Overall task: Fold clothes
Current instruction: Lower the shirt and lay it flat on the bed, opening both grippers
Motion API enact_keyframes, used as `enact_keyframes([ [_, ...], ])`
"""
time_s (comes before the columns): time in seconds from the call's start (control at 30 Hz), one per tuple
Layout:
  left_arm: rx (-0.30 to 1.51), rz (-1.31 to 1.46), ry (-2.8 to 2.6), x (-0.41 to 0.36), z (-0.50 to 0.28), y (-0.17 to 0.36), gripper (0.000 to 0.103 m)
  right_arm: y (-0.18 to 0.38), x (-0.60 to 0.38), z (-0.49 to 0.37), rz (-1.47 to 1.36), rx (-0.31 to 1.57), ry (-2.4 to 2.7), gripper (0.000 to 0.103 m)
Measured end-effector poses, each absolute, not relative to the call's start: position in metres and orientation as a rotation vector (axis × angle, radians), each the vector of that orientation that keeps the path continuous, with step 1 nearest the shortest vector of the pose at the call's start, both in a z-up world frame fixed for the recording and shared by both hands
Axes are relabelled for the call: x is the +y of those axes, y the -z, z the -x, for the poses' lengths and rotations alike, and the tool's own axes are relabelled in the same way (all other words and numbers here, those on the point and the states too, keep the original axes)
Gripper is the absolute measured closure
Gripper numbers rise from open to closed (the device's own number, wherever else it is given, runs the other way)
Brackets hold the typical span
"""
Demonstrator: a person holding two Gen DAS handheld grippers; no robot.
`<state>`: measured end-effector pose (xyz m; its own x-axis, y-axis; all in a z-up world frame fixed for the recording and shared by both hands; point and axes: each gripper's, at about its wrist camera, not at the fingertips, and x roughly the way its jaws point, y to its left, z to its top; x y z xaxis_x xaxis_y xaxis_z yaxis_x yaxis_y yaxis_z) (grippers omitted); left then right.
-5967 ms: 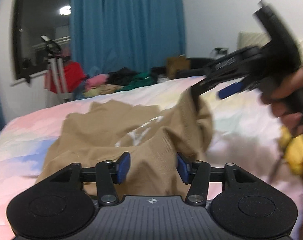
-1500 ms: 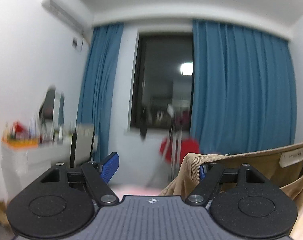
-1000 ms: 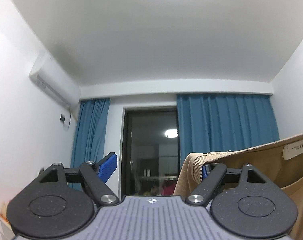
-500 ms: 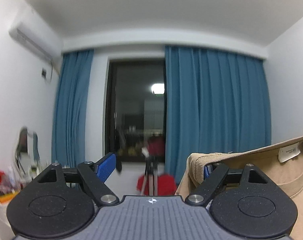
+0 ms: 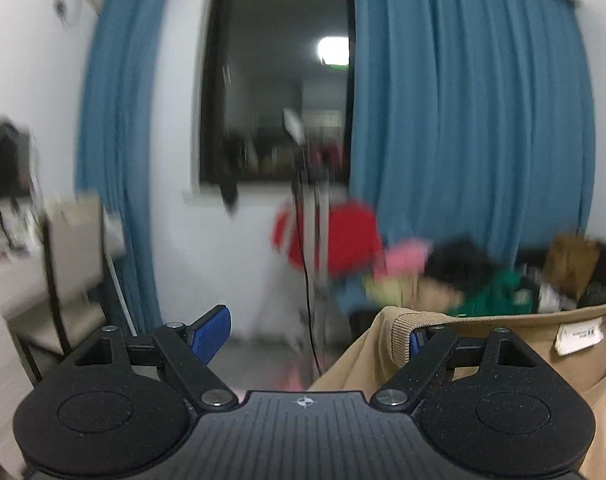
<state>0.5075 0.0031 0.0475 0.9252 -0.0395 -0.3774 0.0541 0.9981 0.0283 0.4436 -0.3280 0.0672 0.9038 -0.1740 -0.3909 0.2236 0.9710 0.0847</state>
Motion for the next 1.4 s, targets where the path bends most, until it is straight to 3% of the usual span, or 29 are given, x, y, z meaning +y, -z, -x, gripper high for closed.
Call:
enact_keyframes([
  [0.17,0.639,-0.159,0.072,-0.017,-0.594,0.075,0.023,0.040,-0.332,-0.544,-0.051,0.701,0.178,0.029],
  [0.3,0.865,-0.210,0.088,-0.029,-0.640,0.130,0.024,0.083,-0.317,-0.592,0.049,0.935,0.091,0.029],
  [0.47,1.046,-0.179,0.193,-0.027,-0.669,0.134,0.015,0.082,-0.300,-0.607,0.006,1.027,-0.081,0.029],
  [0.6,0.979,-0.195,0.210,-0.028,-0.646,0.115,0.011,0.058,-0.304,-0.601,-0.131,0.958,-0.135,0.029],
  [0.63,0.938,-0.183,0.212,-0.027,-0.640,0.108,0.006,0.054,-0.308,-0.596,-0.183,0.946,-0.143,0.029],
  [0.67,0.896,-0.151,0.214,-0.022,-0.632,0.100,0.000,0.052,-0.313,-0.590,-0.250,0.944,-0.148,0.028],
  [0.77,0.839,-0.072,0.239,-0.015,-0.596,0.076,0.000,0.049,-0.325,-0.572,-0.404,0.939,-0.154,0.027],
  [0.93,0.725,-0.022,0.200,-0.004,-0.529,0.052,0.000,0.034,-0.322,-0.514,-0.346,0.835,-0.108,0.026],
  [1.13,0.588,0.058,0.163,0.021,-0.376,0.023,0.000,-0.004,-0.310,-0.391,-0.382,0.537,-0.070,0.026],
  [1.4,0.449,0.038,0.084,0.035,-0.177,0.017,0.000,-0.003,-0.273,-0.202,-0.385,0.424,-0.089,0.026],
])
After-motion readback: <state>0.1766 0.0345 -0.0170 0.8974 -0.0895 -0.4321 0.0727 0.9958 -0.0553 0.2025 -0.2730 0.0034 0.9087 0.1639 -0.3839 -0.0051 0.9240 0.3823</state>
